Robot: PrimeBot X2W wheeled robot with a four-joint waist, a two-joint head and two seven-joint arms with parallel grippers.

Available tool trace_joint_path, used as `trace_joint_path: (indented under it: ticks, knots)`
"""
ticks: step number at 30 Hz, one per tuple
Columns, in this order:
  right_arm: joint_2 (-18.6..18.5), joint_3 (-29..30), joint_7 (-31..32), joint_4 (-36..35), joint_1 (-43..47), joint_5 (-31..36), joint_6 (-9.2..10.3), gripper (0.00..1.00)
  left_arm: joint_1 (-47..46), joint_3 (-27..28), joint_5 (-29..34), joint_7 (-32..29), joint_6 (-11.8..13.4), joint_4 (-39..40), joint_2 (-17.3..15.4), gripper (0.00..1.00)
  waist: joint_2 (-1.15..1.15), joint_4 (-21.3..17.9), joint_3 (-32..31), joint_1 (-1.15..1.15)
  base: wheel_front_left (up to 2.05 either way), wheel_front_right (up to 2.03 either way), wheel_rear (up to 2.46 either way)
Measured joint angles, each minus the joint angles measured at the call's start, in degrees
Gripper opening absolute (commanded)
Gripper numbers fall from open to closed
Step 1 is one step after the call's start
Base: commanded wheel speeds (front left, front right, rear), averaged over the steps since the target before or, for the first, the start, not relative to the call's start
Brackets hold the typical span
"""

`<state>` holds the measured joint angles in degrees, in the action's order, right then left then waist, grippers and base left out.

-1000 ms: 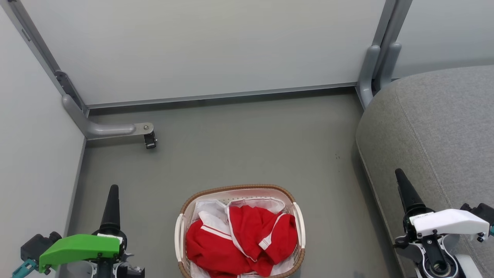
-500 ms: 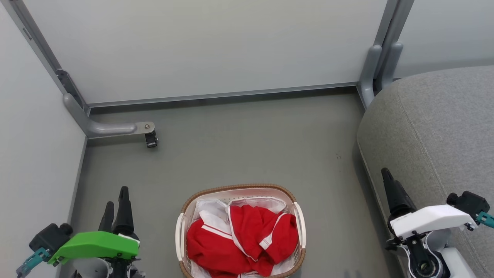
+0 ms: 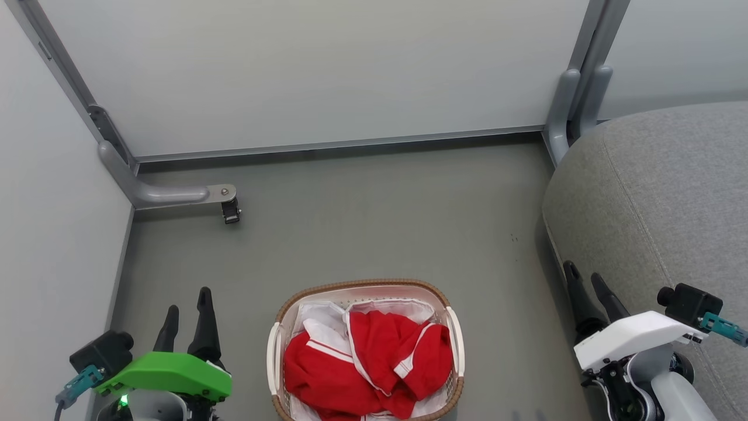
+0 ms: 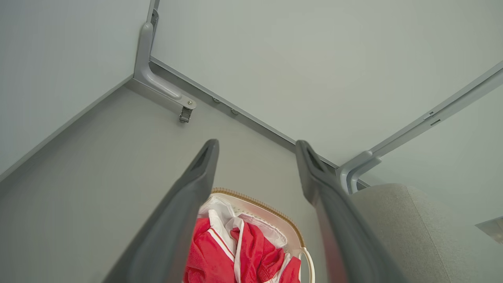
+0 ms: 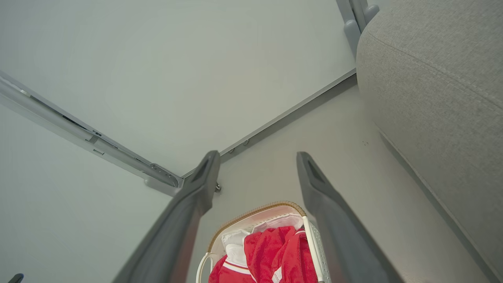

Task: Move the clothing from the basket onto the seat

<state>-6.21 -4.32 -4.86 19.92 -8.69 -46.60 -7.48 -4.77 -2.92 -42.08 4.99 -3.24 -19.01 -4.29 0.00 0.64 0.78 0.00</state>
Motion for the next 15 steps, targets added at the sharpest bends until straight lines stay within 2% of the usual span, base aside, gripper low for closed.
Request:
trace_joint_path:
  ticks: [15]
  knots:
    - [-0.51, -1.31, -2.53, 1.46, 0.0, 10.8, 0.0, 1.0, 0.37, -3.02, 9.94, 2.45, 2.1, -0.14, -0.76, 1.0, 0.0, 0.19, -0.01, 0.0, 0.0, 0.0, 0.0]
